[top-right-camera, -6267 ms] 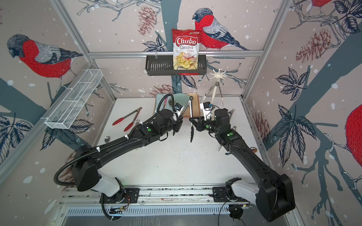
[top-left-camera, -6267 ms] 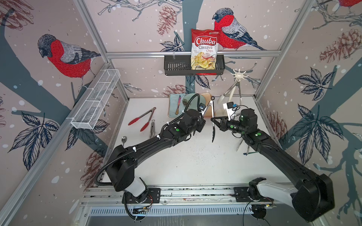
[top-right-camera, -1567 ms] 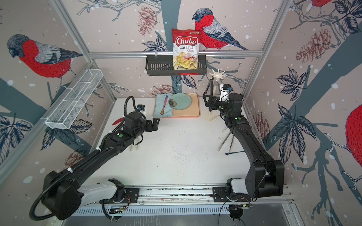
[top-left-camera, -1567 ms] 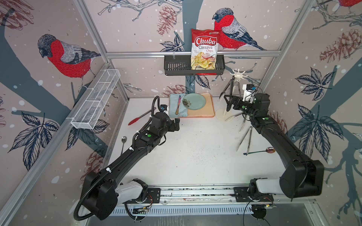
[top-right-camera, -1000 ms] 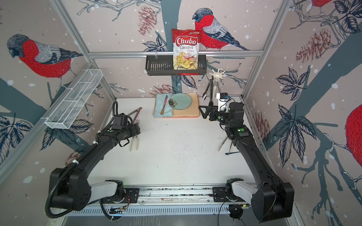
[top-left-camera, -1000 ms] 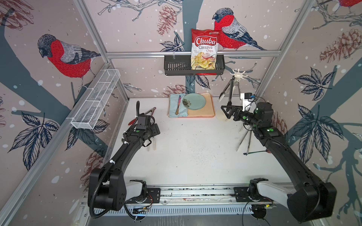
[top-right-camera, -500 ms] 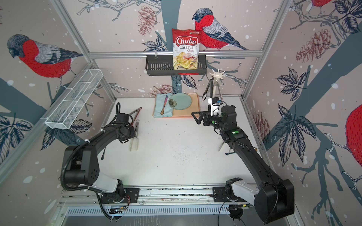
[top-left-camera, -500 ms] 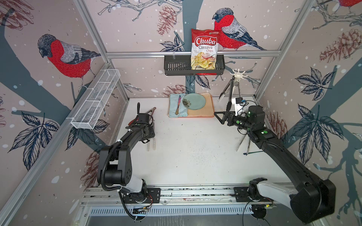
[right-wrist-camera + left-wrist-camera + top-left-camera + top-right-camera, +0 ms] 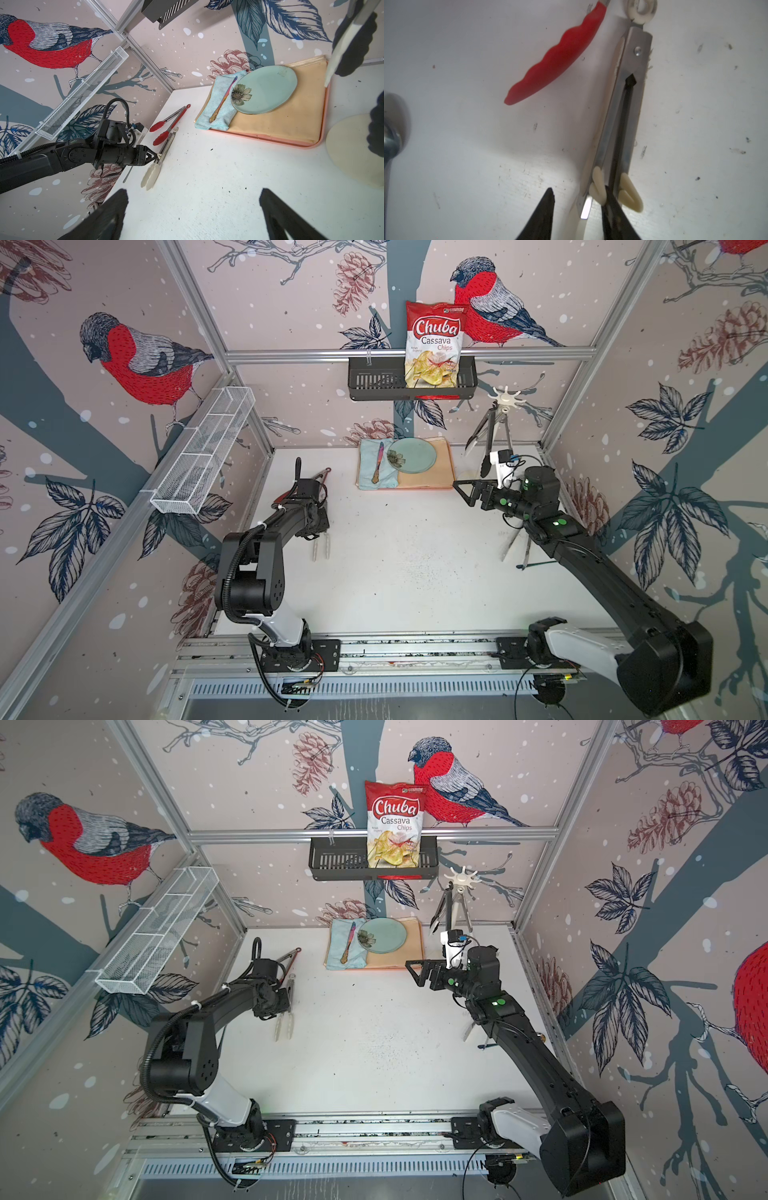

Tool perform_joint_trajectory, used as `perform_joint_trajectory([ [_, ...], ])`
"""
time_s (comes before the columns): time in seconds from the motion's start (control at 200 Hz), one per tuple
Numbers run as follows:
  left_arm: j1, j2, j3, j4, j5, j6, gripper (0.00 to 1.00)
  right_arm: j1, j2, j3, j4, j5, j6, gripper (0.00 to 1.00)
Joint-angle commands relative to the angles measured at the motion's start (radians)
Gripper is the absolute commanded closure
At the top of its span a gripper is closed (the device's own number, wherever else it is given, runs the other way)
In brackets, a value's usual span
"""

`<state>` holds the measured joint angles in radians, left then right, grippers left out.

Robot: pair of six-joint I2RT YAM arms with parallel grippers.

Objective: Hang food tongs on kitchen utensil racks
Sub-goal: Pick up the food tongs from the center of the board.

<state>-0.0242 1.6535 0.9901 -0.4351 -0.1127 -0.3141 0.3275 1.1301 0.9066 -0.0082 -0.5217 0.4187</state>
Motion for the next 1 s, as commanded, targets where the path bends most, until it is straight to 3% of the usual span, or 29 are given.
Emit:
perform_joint_trajectory([
  [0.0, 0.0, 0.022, 0.037, 0.011, -0.005, 0.019, 0.63, 0.008, -0.008, -0.005, 0.018, 0.02, 0.008, 0.0],
  [0.195, 0.0, 0.046, 0.024, 0.019, -0.008, 0.037, 0.68, 0.012, -0.016, -0.006, 0.013, 0.039, 0.008, 0.0],
  [0.47, 0.0, 0.02, 0.039, 0.019, 0.007, 0.065, 1.0, 0.018, -0.012, -0.023, 0.04, 0.047, 0.02, 0.0],
  [0.695, -0.016, -0.067, 0.037, 0.024, 0.053, 0.091, 1.0, 0.054, 0.033, -0.02, 0.07, 0.046, 0.022, 0.0],
  [0.996, -0.155, -0.234, 0.084, 0.044, 0.101, 0.072, 1.0, 0.119, 0.12, 0.022, 0.108, 0.016, 0.025, 0.0],
])
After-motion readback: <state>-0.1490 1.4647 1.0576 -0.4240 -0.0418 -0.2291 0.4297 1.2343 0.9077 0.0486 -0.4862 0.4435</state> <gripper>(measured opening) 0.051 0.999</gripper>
